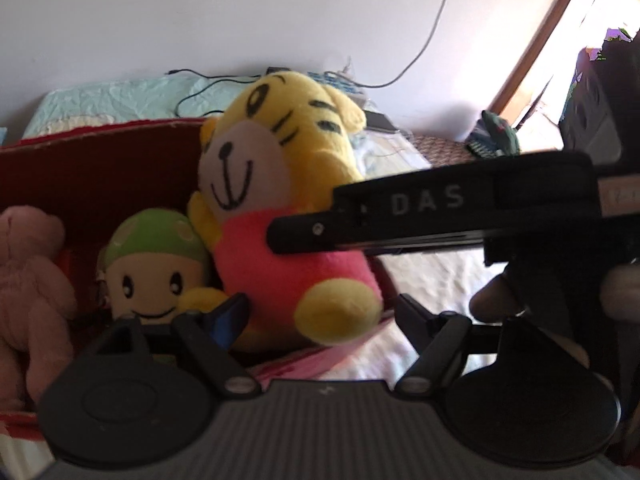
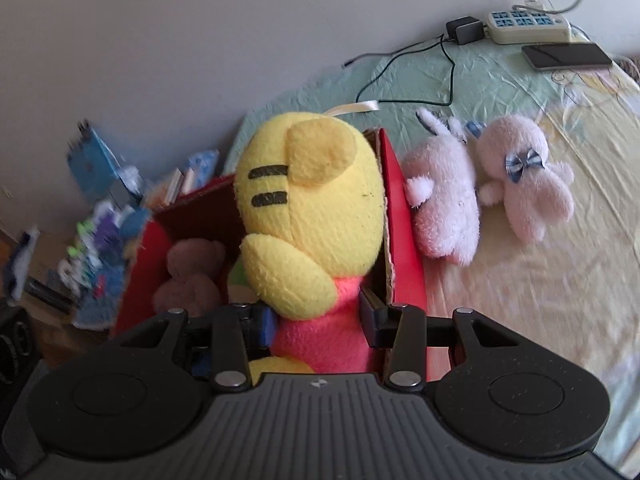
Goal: Organize objects
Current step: 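Carry the yellow tiger plush with the right gripper into the red box, then open the right gripper to release the tiger plush in the box, then reach the right gripper to the white bunny with blue bow and grasp, then lift the white bunny with the right gripper over the red box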
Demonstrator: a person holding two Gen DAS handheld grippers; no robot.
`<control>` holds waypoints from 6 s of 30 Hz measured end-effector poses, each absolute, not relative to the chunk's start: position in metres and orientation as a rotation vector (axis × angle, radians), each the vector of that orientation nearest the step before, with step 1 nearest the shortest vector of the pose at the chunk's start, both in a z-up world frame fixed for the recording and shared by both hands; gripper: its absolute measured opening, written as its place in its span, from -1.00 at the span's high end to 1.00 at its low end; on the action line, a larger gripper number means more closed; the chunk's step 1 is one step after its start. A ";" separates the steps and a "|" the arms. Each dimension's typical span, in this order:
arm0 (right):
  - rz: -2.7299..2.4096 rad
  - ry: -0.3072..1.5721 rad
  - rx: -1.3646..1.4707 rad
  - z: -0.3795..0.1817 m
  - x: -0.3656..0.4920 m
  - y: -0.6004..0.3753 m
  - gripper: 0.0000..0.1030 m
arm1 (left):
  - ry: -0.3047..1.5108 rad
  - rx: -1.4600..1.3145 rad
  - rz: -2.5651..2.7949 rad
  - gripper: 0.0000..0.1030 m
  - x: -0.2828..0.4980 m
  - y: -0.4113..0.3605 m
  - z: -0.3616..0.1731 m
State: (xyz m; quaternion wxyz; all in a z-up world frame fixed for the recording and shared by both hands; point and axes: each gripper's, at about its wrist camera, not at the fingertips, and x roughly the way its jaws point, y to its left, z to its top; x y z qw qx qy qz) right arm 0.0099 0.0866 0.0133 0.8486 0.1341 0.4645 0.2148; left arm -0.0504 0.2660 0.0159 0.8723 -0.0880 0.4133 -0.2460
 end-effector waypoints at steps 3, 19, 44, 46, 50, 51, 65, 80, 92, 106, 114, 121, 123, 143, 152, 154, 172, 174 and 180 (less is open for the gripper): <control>0.463 0.988 0.263 0.010 0.013 0.090 0.16 | 0.907 -0.266 -0.531 -0.53 -0.040 0.275 0.009; 0.448 0.698 0.356 0.054 0.014 0.064 0.36 | 0.821 -0.230 -0.482 -0.51 -0.046 0.294 0.031; 0.511 0.817 0.481 0.021 0.019 0.028 0.30 | 0.909 -0.119 -0.313 -0.66 -0.020 0.246 0.042; 0.529 0.815 0.475 0.022 0.018 0.024 0.30 | 0.904 -0.090 -0.291 -0.66 -0.020 0.238 0.045; 0.550 0.816 0.477 0.022 0.016 0.014 0.30 | 0.898 -0.034 -0.244 -0.68 -0.019 0.223 0.048; 0.555 0.819 0.480 0.022 0.016 0.011 0.30 | 0.899 -0.024 -0.235 -0.68 -0.020 0.221 0.049; 0.587 0.823 0.430 0.015 0.010 -0.029 0.31 | 0.856 0.044 -0.136 -0.65 -0.034 0.189 0.064; 0.419 0.853 0.478 -0.013 0.030 -0.127 0.31 | 0.777 0.042 -0.297 -0.53 -0.030 0.103 0.086; 0.421 0.965 0.527 -0.064 0.084 -0.154 0.27 | 0.951 -0.074 -0.359 -0.56 0.014 0.058 0.006; 0.551 1.053 0.528 -0.103 0.153 -0.122 -0.06 | 1.017 -0.007 -0.281 -0.81 0.025 0.054 -0.013; 0.650 1.057 0.549 -0.098 0.150 -0.119 0.44 | 1.014 -0.033 -0.286 -0.81 0.024 0.059 -0.009; 0.692 1.087 0.559 -0.089 0.110 -0.146 0.45 | 1.011 -0.052 -0.355 -0.81 0.010 0.062 -0.002; 0.696 1.104 0.552 -0.090 0.092 -0.156 0.45 | 1.016 -0.057 -0.388 -0.81 0.003 0.061 -0.002; 0.679 1.134 0.652 -0.112 0.070 -0.172 -0.10 | 1.130 -0.080 -0.492 -0.81 0.003 0.047 -0.043; 0.714 1.157 0.819 -0.110 0.047 -0.171 0.20 | 1.065 -0.059 -0.481 -0.79 -0.014 0.051 -0.030; 0.720 1.123 0.809 -0.099 0.036 -0.171 0.20 | 1.022 -0.050 -0.501 -0.79 -0.022 0.052 -0.016; 0.911 0.765 0.728 0.034 -0.001 -0.059 0.19 | 0.565 -0.042 -0.451 -0.80 -0.085 0.177 0.116; 0.930 0.778 0.714 0.035 0.001 -0.036 0.19 | 0.562 -0.045 -0.424 -0.80 -0.086 0.197 0.117; 0.975 0.805 0.651 0.032 0.006 0.036 0.18 | 0.576 -0.075 -0.322 -0.80 -0.083 0.261 0.108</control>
